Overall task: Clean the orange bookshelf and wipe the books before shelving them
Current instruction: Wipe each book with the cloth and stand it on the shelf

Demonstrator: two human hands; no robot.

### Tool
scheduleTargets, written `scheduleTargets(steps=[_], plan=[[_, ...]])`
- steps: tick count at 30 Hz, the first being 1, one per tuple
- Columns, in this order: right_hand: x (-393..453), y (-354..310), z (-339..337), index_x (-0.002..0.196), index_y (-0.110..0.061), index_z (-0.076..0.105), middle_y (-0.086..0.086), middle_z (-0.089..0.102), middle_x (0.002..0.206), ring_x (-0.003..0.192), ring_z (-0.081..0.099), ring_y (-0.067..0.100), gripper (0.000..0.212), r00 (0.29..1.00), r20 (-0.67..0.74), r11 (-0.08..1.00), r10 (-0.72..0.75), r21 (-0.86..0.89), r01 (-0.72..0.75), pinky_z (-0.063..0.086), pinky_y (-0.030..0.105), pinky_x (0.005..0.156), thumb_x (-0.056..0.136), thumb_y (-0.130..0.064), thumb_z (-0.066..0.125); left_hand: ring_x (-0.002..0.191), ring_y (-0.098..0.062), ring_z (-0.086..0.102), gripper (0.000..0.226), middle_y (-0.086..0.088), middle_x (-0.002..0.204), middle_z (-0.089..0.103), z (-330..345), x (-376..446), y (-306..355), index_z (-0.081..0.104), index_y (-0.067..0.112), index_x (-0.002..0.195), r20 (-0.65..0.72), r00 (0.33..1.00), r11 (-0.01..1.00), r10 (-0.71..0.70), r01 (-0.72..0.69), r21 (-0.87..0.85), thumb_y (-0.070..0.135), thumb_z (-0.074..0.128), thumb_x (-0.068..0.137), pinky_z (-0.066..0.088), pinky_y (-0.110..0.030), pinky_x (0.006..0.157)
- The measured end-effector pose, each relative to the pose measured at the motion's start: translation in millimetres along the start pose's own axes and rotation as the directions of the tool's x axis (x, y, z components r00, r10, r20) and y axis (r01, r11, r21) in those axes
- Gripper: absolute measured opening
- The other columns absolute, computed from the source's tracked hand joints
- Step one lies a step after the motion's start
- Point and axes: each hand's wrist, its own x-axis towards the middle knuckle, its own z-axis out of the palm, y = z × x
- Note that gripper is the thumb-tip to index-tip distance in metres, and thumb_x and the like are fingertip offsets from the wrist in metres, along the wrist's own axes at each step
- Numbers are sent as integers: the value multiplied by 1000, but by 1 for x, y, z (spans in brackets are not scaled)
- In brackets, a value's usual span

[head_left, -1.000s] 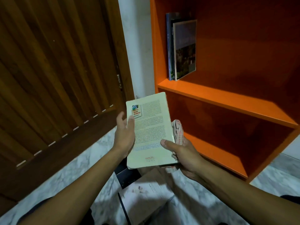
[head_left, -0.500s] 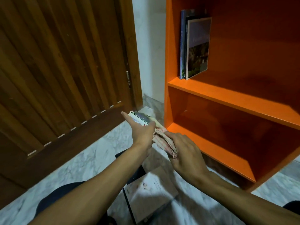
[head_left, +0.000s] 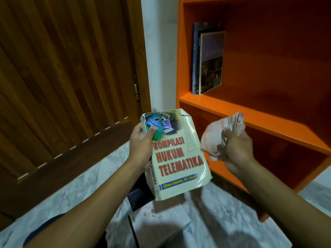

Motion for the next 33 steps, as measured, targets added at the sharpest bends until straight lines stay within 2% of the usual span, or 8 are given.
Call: scheduleTargets(steps=[2, 5, 7, 9, 12, 16, 27, 33], plan=[[5, -15, 4, 141, -25, 48, 3, 66, 120, 101, 68, 19, 39, 945, 48, 919, -324, -221, 326, 61, 42, 75, 102, -18, 49, 87, -31, 76, 30, -15, 111, 73, -1, -3, 4, 53, 23, 130, 70, 997, 999, 39, -41, 22, 20, 55, 101, 61, -52, 80], [5, -32, 26, 146, -35, 39, 2, 66, 122, 87, 65, 12, 62, 623, 428, 486, -655, -394, 780, 57, 30, 67, 95, 0, 48, 82, -27, 76, 31, -16, 114, 72, 1, -7, 8, 53, 23, 131, 159, 984, 997, 77, -80, 9, 17, 54, 101, 64, -39, 66], [8, -30, 44, 149, -29, 38, 1, 48, 149, 135, 46, 19, 64, 452, 688, 166, -568, -443, 881, 42, 43, 110, 92, -3, 50, 78, -24, 75, 30, -16, 114, 71, 3, -10, 10, 54, 23, 131, 184, 979, 996, 90, -88, -18, 15, 53, 101, 62, -34, 61], [9, -13, 50, 148, -21, 41, 7, 37, 156, 149, 23, 26, 61, 364, 831, -30, -420, -414, 910, 17, 58, 121, 88, -20, 52, 77, -24, 74, 30, -17, 113, 71, 4, -10, 12, 56, 21, 131, 188, 977, 994, 104, -96, -49, 15, 53, 102, 61, -33, 61], [5, 21, 35, 142, -12, 48, 9, 39, 153, 149, 24, 25, 55, 237, 890, 0, -389, -257, 966, 18, 58, 121, 90, -22, 60, 83, -27, 73, 25, -17, 108, 73, -2, -5, 17, 60, 14, 126, 158, 982, 990, 104, -88, -110, 12, 51, 102, 62, -37, 70], [-7, 64, -2, 137, -1, 53, 18, 43, 150, 146, 33, 34, 57, 87, 919, 3, -384, -93, 996, 31, 58, 115, 84, 14, 65, 88, -27, 74, 26, -17, 109, 74, -14, 6, 24, 60, 11, 127, 110, 990, 985, 90, -73, -153, 18, 53, 102, 62, -40, 74], [-25, 88, -48, 123, -6, 68, 12, 64, 132, 127, 58, 26, 48, 5, 975, -45, -221, -16, 999, 50, 44, 101, 104, -6, 24, 88, -26, 76, 24, -6, 98, 78, -31, 15, 31, 62, 16, 123, -66, 991, 988, 113, -119, -102, 27, 54, 103, 62, -47, 80], [-24, 26, 0, 128, -18, 57, -5, 60, 120, 108, 58, -4, 42, 389, 678, 324, -623, -228, 918, 52, 22, 86, 86, -14, 49, 85, -27, 77, 28, -10, 107, 76, -30, 11, 20, 59, 19, 129, -41, 994, 994, 105, -106, -20, 28, 54, 103, 64, -42, 72]])
